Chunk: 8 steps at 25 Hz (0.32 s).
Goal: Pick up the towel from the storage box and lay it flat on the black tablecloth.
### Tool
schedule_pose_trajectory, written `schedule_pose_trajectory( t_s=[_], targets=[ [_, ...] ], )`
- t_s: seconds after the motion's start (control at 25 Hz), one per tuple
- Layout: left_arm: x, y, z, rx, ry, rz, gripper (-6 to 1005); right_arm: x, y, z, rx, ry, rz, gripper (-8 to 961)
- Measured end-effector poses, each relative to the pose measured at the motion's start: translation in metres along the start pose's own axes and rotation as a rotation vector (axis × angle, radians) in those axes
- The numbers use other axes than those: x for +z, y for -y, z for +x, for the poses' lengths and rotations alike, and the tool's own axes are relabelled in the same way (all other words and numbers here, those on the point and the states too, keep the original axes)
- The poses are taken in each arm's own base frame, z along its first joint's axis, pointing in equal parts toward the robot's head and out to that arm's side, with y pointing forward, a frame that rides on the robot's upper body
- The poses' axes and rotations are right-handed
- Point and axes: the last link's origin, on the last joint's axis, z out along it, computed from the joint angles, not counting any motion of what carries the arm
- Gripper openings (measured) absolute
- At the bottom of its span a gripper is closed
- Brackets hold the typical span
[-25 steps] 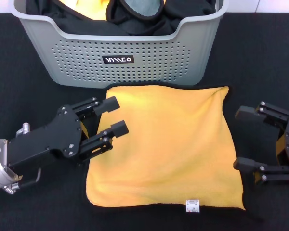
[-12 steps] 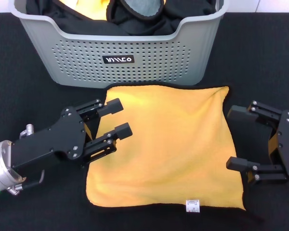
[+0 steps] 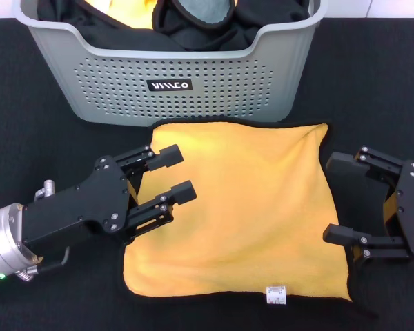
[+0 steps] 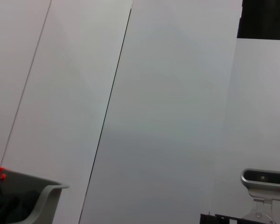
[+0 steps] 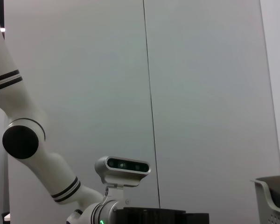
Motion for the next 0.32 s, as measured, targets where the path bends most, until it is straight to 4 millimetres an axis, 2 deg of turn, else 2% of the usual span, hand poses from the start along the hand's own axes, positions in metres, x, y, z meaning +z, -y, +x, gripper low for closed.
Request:
schedule_pose_trajectory(
  t_s=[0.32],
  targets=[
    [-0.0001, -0.0008, -0.0009, -0.004, -0.002, 0.003, 561, -0.0002, 0.0002, 0.0004, 0.003, -0.001, 0.002, 885]
  ],
)
